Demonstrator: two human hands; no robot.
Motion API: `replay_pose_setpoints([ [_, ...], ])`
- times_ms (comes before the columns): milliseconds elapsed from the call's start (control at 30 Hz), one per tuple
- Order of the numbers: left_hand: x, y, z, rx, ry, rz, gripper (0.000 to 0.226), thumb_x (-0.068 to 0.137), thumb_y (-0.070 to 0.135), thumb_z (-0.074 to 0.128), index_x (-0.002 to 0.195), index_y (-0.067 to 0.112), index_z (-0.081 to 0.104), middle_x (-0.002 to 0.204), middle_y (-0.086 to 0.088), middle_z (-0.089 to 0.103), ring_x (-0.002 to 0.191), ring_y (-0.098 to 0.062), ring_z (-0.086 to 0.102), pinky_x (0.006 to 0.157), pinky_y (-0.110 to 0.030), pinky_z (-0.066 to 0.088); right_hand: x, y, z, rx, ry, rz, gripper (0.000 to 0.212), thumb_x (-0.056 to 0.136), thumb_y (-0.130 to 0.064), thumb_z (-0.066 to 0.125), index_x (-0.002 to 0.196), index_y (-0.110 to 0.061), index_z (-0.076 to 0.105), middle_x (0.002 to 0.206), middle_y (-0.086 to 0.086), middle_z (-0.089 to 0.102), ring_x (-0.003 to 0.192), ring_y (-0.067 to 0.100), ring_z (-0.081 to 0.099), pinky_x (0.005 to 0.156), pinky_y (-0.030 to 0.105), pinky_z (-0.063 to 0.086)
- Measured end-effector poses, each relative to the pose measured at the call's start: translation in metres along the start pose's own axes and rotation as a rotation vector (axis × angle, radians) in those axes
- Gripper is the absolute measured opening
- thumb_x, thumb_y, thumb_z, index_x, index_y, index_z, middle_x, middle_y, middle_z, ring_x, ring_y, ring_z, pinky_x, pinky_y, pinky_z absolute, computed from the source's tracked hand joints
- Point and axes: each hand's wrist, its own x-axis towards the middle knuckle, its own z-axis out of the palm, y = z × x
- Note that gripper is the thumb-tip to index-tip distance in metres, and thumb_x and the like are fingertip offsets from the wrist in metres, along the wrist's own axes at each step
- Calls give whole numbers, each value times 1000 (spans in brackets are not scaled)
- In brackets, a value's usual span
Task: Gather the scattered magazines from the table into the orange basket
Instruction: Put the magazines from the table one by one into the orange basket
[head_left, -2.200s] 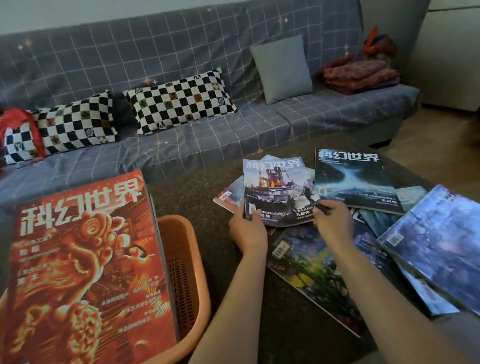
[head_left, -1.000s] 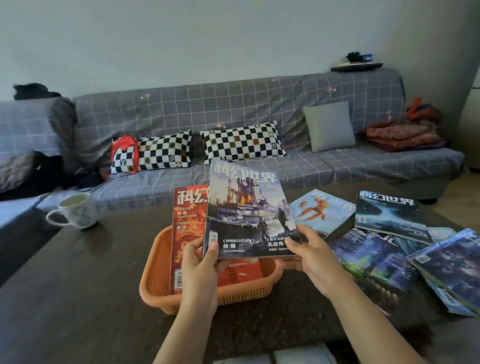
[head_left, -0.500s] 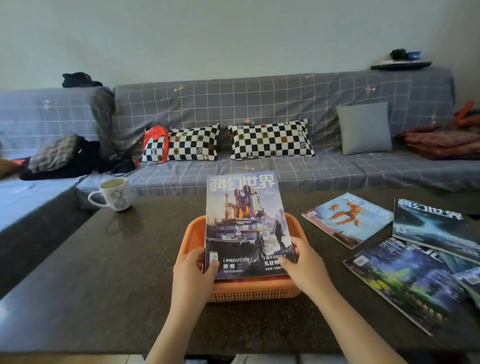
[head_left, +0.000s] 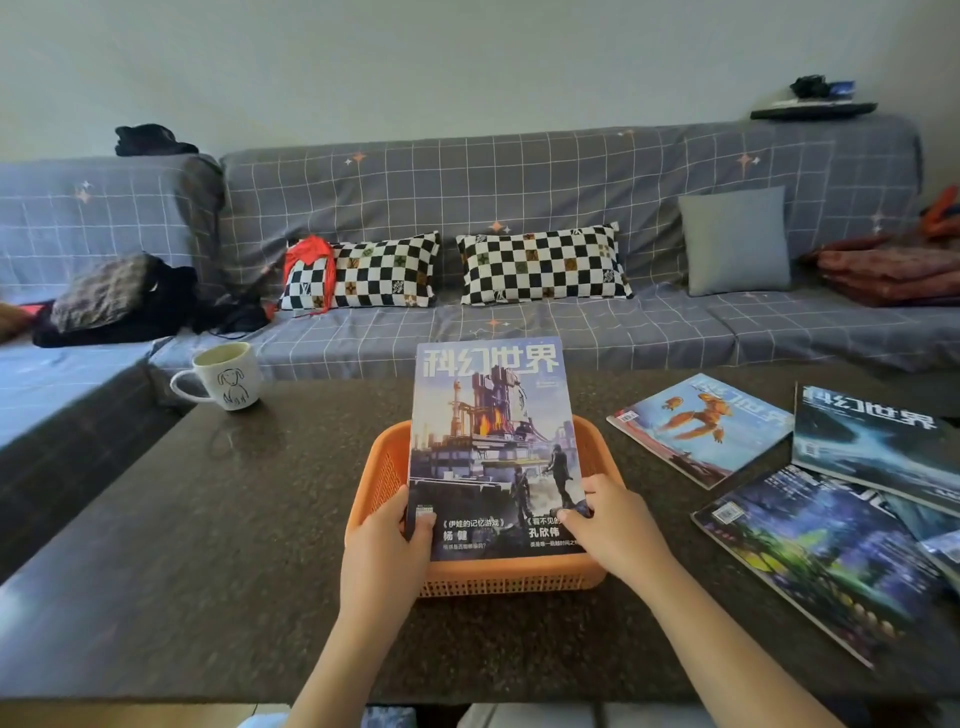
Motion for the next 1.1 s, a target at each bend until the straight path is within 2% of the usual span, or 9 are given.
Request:
replay_pose_setpoints([
  [300, 0, 0, 3, 9, -56, -5, 34, 95, 28, 53, 129, 32, 53, 91, 24, 60, 71, 7, 58, 53, -14, 42, -1, 0, -2, -53, -25, -19, 45, 89, -34, 58, 129, -18, 44, 127, -2, 57, 109, 14, 59, 68, 16, 43],
  [400, -6, 5, 8, -86, -115, -1, 51, 93, 26, 58, 140, 30, 36, 121, 13, 62, 102, -5, 62, 75, -19, 48, -3, 1, -3, -21, -62, -51, 61, 88, -33, 61, 141, -20, 33, 138, -2, 50, 120, 15, 53, 86, 24, 46],
  [467, -11, 11, 14, -99, -121, 14, 64, 93, 25, 58, 148, 23, 24, 151, 1, 38, 139, -18, 35, 106, -34, 39, -5, 3, -4, 56, -55, -39, 72, 86, -31, 63, 146, -19, 24, 143, 0, 43, 126, 16, 48, 95, 30, 43],
  [533, -17, 21, 18, -53, -112, 7, 73, 96, 27, 54, 153, 16, 11, 162, -3, 8, 148, -17, -1, 121, -40, 11, -8, 7, -4, 154, -29, -35, 75, 86, -28, 65, 147, -18, 23, 145, 2, 41, 128, 17, 46, 100, 33, 40],
  [633, -24, 36, 27, -76, -72, 56, 66, 97, 25, 52, 152, 14, 17, 162, -1, 3, 145, -11, -10, 120, -35, -2, -15, 14, -11, 266, 48, -47, 65, 86, -25, 65, 142, -20, 34, 141, 1, 47, 123, 15, 51, 97, 30, 42],
  [733, -33, 59, 40, -208, -78, 126, 53, 96, 21, 54, 146, 21, 35, 158, 3, 25, 146, -13, 16, 117, -32, 19, -22, 27, -24, 280, 163, -65, 51, 87, -27, 63, 134, -23, 46, 133, -4, 55, 112, 8, 56, 85, 20, 44],
  [833, -40, 85, 61, -325, -137, 196, 40, 96, 19, 53, 135, 27, 48, 138, 11, 50, 126, -7, 46, 100, -26, 43, -30, 47, -42, 282, 262, -87, 37, 88, -25, 61, 124, -24, 55, 122, -7, 61, 97, -1, 53, 70, 4, 34],
  [1000, -46, 136, 110, -481, -367, 222, 34, 97, 17, 52, 128, 31, 54, 124, 18, 57, 103, 12, 52, 73, 3, 40, -46, 95, -80, 313, 417, -30, 28, 89, -20, 60, 117, -20, 60, 105, -8, 63, 85, -3, 53, 65, 6, 35],
  [1100, -52, 166, 143, -493, -471, 222, 33, 96, 19, 54, 126, 32, 55, 115, 24, 58, 94, 19, 52, 66, 6, 39, -54, 131, -101, 333, 508, 40, 24, 89, -20, 58, 114, -21, 61, 99, -11, 60, 84, 0, 53, 63, 7, 34],
])
